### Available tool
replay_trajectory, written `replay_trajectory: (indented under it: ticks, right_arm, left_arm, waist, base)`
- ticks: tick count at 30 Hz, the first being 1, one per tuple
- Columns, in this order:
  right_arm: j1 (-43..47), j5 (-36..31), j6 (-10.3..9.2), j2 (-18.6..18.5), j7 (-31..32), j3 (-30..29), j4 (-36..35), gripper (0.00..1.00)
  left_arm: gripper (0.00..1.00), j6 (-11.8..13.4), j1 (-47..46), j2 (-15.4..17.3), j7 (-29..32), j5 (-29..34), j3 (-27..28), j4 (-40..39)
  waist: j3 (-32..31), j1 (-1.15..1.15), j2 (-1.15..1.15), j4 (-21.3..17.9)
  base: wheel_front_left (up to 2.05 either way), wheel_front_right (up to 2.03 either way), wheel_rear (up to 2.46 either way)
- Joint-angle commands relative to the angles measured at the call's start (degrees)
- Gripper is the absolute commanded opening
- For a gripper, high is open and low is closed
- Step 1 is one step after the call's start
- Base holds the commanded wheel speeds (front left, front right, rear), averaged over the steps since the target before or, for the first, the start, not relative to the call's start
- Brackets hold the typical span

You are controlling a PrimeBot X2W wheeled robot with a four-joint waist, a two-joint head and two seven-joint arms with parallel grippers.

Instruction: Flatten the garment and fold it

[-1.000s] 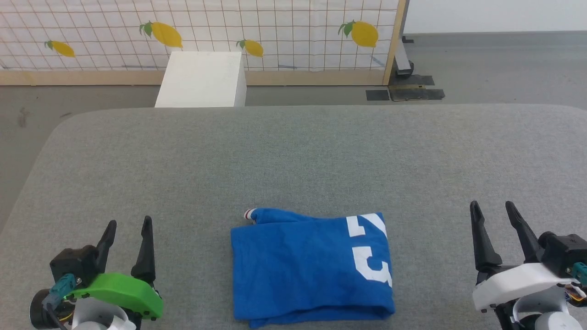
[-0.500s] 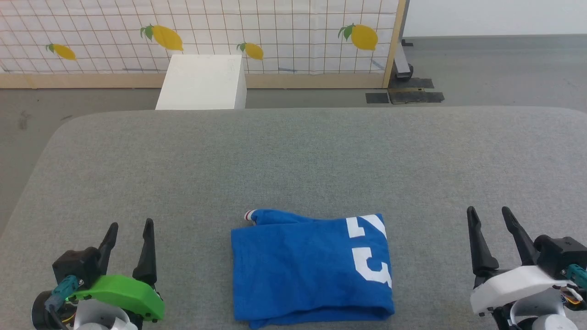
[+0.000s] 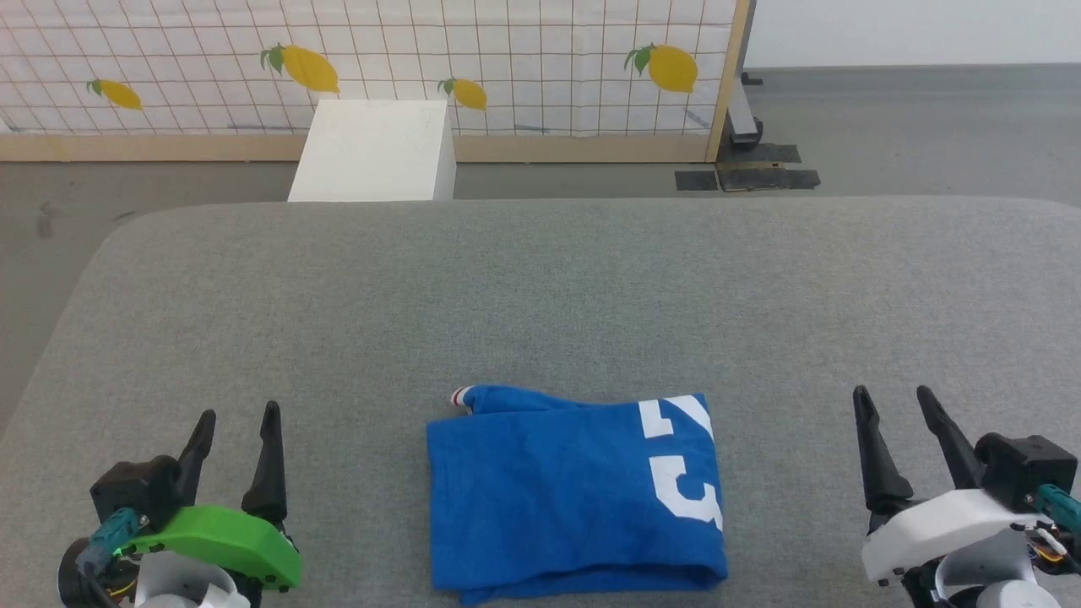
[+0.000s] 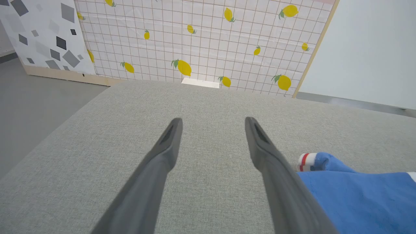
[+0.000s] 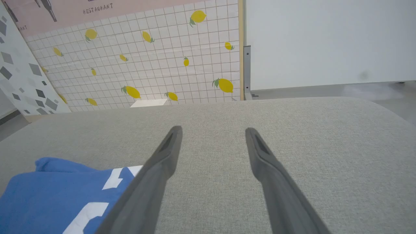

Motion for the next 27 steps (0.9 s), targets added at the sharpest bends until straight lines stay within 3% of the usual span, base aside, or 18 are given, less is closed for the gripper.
replay_trajectory:
  ticks: [1, 5, 15, 19, 23, 27]
  right_arm:
    - [0.57, 0.16, -0.08, 0.05, 1.21, 0.03, 0.26, 1.00]
    - [-1.11, 2.79, -0.08, -1.33, 8.99, 0.99, -0.27, 1.00]
    - [-9.24, 11.27, -0.08, -7.25, 45.22, 9.52, -5.59, 1.00]
    - [-11.22, 12.99, -0.08, -7.97, 55.64, 13.72, -5.91, 1.00]
    - [-13.12, 12.21, -0.08, -7.59, 60.59, 16.26, -4.60, 1.00]
    - [-14.98, 10.68, -0.08, -6.51, 61.32, 18.18, -1.95, 1.00]
  left_arm:
    - [1.00, 0.54, -0.42, 0.29, -0.58, -0.02, 0.12, -0.14]
    - [1.00, 0.71, -0.28, 0.30, -0.70, -0.26, 0.22, -0.37]
    - [1.00, 1.03, -1.17, 0.34, -1.16, -0.05, -0.09, -1.97]
    - [1.00, 0.82, -2.01, 0.06, -1.64, 0.02, -0.30, -2.46]
    - [1.00, 0.44, -2.90, -0.15, -2.18, 0.08, -0.40, -2.60]
    - [1.00, 0.11, -3.85, -0.51, -2.52, 0.06, -0.61, -2.42]
  waist:
    - [-0.02, 0.00, 0.00, -0.03]
    - [0.16, 0.00, 0.00, -0.18]
    - [2.88, 0.00, 0.00, 0.52]
    - [4.46, 0.00, 0.00, 1.62]
    - [6.22, 0.00, 0.00, 2.78]
    - [7.84, 0.00, 0.00, 3.93]
  base:
    - [0.00, 0.00, 0.00]
    - [0.00, 0.00, 0.00]
    - [0.00, 0.00, 0.00]
    - [0.00, 0.00, 0.00]
    - [0.00, 0.00, 0.00]
    - [0.00, 0.00, 0.00]
